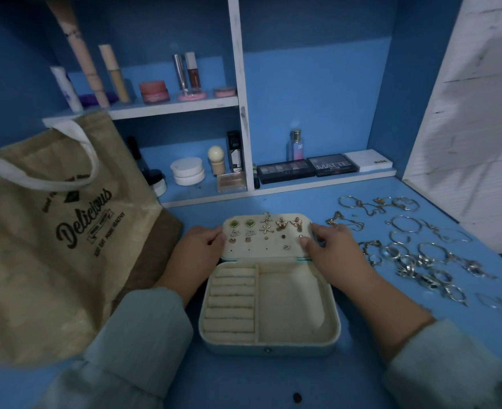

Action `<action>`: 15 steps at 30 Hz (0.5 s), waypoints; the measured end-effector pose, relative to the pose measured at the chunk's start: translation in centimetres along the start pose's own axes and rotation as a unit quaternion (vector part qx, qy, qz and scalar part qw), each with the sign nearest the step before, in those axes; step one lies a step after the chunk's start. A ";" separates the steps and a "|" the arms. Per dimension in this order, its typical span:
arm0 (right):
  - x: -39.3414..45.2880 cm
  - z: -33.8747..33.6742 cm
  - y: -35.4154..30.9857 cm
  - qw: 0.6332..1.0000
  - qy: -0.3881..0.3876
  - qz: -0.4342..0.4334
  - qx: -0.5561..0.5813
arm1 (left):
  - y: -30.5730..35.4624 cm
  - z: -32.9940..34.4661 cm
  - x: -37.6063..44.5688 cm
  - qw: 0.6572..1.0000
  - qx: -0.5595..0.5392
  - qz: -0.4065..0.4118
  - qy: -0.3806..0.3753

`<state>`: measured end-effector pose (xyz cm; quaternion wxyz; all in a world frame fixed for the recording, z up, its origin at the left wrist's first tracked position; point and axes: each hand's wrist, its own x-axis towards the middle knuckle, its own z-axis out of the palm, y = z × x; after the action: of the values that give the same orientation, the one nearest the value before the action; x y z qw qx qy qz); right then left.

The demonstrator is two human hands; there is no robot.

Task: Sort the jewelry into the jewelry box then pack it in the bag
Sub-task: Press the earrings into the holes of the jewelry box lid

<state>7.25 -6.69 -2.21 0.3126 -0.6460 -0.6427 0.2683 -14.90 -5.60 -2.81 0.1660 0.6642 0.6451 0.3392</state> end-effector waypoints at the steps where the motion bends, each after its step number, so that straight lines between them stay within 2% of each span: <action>1: 0.1 -0.2 0.1 1.000 0.001 -0.003 -0.002 | 0.1 -0.3 0.1 1.000 0.008 0.004 -0.020; 3: 0.3 -1.0 0.1 1.000 -0.008 -0.013 -0.013 | 0.3 -0.8 0.4 0.997 0.041 0.004 -0.069; 5: 0.5 -2.3 0.0 0.999 -0.026 -0.015 -0.033 | 0.4 -1.0 0.9 0.986 0.131 0.007 -0.107; 7: 0.9 -3.7 0.2 0.997 -0.040 -0.017 -0.071 | 1.2 -1.0 1.5 0.955 0.267 0.028 -0.127; 9: 1.4 -5.2 0.5 0.992 -0.053 -0.016 -0.116 | 2.8 -1.0 2.0 0.926 0.346 0.069 -0.136; 13: 2.2 -8.2 1.8 0.980 -0.059 -0.009 -0.191 | 8.0 0.0 2.4 0.935 0.275 0.126 -0.185; 15: 2.7 -9.3 2.5 0.971 -0.055 -0.010 -0.233 | 10.2 1.4 2.9 0.925 0.266 0.157 -0.219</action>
<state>15.94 -4.50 2.22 0.1205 -0.6789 -0.7101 0.1425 -6.57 -3.65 3.64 0.0652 0.8347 0.5464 0.0228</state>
